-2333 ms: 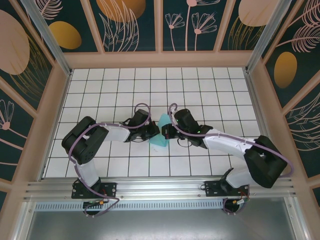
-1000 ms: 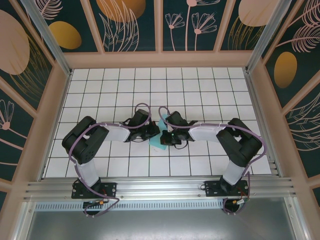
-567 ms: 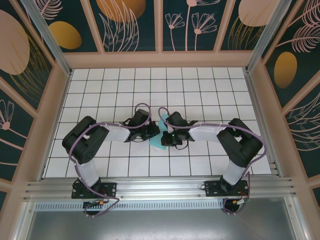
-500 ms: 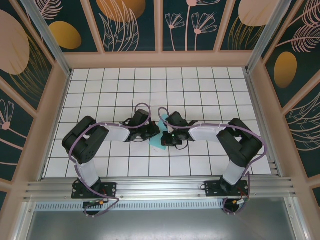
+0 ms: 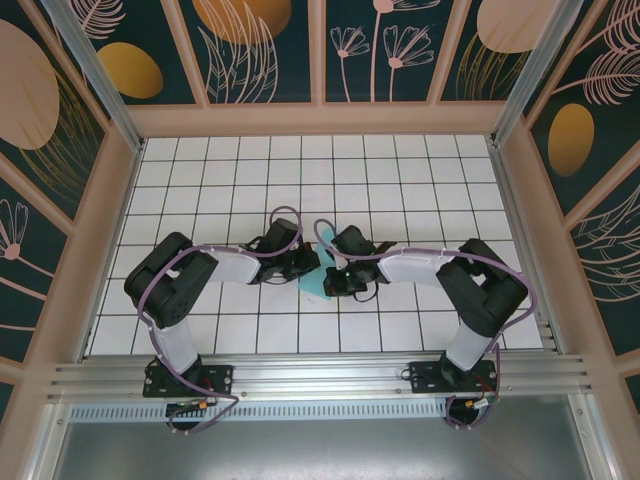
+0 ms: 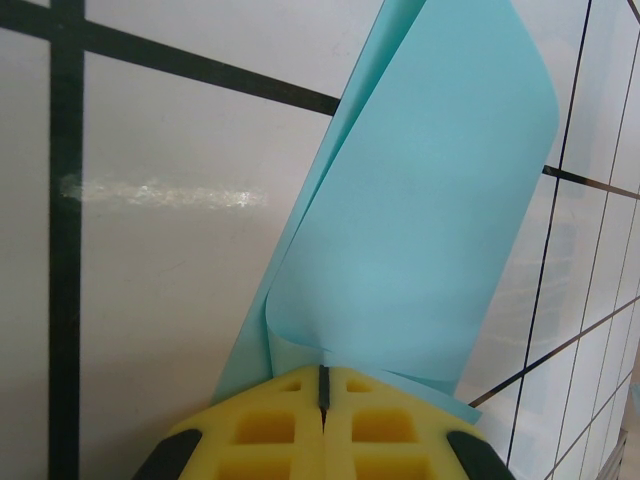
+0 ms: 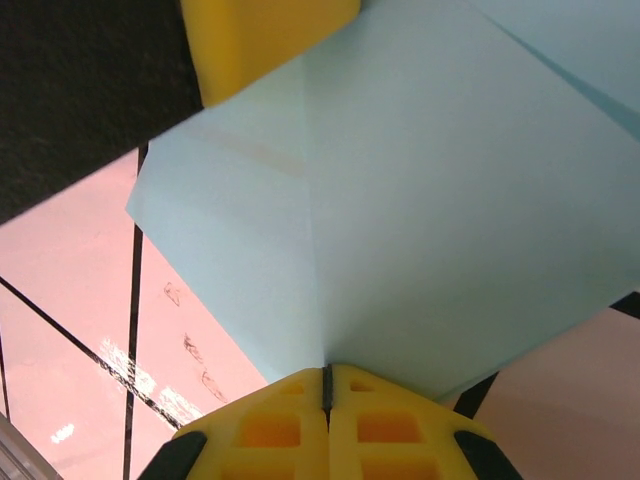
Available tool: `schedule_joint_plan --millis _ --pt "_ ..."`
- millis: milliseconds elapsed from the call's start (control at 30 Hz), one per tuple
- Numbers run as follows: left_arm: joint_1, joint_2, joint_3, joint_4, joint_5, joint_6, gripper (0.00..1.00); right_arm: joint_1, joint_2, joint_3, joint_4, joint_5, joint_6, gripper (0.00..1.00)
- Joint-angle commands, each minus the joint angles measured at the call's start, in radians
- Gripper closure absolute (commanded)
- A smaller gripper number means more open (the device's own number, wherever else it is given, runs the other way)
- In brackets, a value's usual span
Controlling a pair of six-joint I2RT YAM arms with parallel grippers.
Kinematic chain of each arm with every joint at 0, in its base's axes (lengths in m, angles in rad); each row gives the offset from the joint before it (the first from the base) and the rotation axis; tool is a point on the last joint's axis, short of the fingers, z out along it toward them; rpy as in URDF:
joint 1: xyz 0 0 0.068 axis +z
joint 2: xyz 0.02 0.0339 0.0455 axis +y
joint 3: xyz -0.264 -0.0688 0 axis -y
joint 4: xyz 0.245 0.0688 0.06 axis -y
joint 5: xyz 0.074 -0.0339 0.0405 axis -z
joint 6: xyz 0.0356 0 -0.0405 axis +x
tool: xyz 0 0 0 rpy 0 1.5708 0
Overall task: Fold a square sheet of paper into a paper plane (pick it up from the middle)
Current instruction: Fold the triangle a second time at the center of the table.
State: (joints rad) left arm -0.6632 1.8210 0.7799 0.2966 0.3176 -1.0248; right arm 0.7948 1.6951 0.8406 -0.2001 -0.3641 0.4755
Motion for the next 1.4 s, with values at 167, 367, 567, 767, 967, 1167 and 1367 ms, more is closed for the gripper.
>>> schedule_joint_plan --millis 167,367,567,767,967,1167,1367 --pt "0.002 0.047 -0.011 -0.076 -0.018 0.025 1.0 0.022 -0.02 -0.031 -0.156 -0.015 -0.057 0.93" --pt "0.001 0.043 -0.012 -0.077 -0.018 0.025 1.0 0.033 -0.027 -0.038 -0.165 -0.035 -0.077 0.93" --pt "0.001 0.043 -0.01 -0.074 -0.016 0.025 1.0 0.035 -0.022 -0.038 -0.183 -0.034 -0.083 0.93" --pt "0.001 0.044 -0.01 -0.075 -0.012 0.031 1.0 0.038 -0.054 -0.042 -0.215 -0.047 -0.097 0.92" --pt "0.001 0.042 -0.011 -0.07 -0.009 0.034 1.0 0.037 -0.115 -0.007 -0.184 0.004 -0.046 0.91" --pt "0.001 0.037 -0.009 -0.066 -0.003 0.036 1.0 0.035 -0.181 -0.009 0.002 0.002 0.107 0.91" --pt "0.001 0.041 -0.005 -0.061 0.006 0.04 1.0 0.033 -0.076 -0.001 0.08 0.007 0.156 0.91"
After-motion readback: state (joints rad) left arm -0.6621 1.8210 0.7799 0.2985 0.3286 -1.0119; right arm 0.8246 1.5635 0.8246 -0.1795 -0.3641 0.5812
